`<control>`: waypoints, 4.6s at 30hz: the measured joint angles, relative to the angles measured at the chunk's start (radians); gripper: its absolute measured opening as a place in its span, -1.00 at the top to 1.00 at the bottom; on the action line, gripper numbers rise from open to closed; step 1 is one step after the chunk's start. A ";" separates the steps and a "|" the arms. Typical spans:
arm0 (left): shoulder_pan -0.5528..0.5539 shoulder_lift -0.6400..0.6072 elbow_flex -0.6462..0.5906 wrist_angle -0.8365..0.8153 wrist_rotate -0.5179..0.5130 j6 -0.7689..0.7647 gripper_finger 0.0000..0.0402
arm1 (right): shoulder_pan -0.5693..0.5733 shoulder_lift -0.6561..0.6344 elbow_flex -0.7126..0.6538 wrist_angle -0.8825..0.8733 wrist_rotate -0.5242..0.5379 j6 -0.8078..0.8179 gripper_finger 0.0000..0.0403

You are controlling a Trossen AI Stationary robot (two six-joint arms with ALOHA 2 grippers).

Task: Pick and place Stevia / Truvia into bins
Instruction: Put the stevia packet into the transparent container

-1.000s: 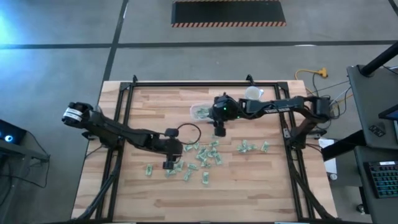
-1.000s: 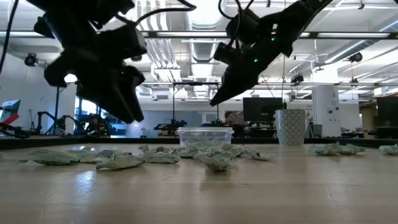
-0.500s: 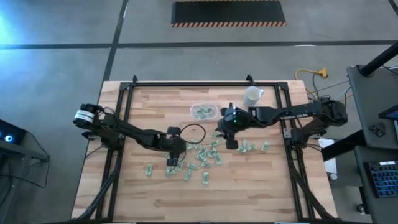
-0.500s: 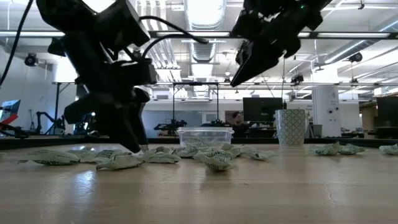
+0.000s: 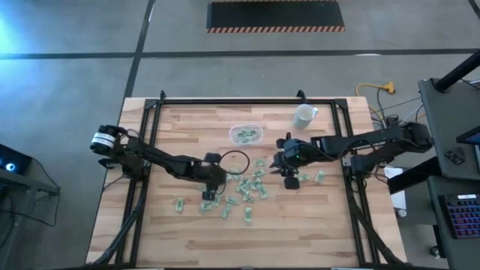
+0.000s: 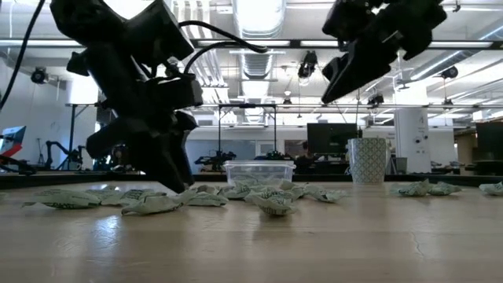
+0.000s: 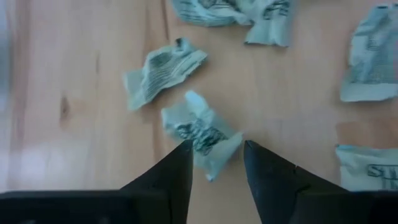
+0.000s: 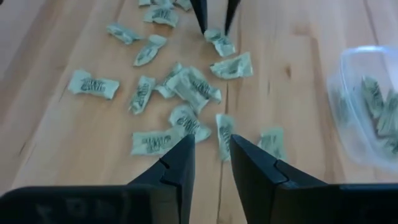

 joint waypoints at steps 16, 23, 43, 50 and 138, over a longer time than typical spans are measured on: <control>0.001 -0.016 0.019 0.007 -0.025 0.060 0.97 | 0.011 -0.059 -0.064 0.000 0.045 0.037 0.66; 0.026 -0.087 0.034 0.033 -0.201 0.191 0.99 | 0.010 -0.059 -0.081 -0.003 0.045 0.032 0.66; 0.429 -0.013 0.143 0.280 0.007 0.337 0.99 | 0.010 -0.059 -0.085 0.011 0.045 0.023 0.66; 0.446 0.082 0.196 0.277 0.012 0.333 0.98 | 0.010 -0.058 -0.085 0.014 0.045 0.022 0.66; 0.095 -0.254 0.188 -0.158 0.005 0.120 0.23 | 0.021 0.052 -0.389 0.172 0.073 0.313 0.34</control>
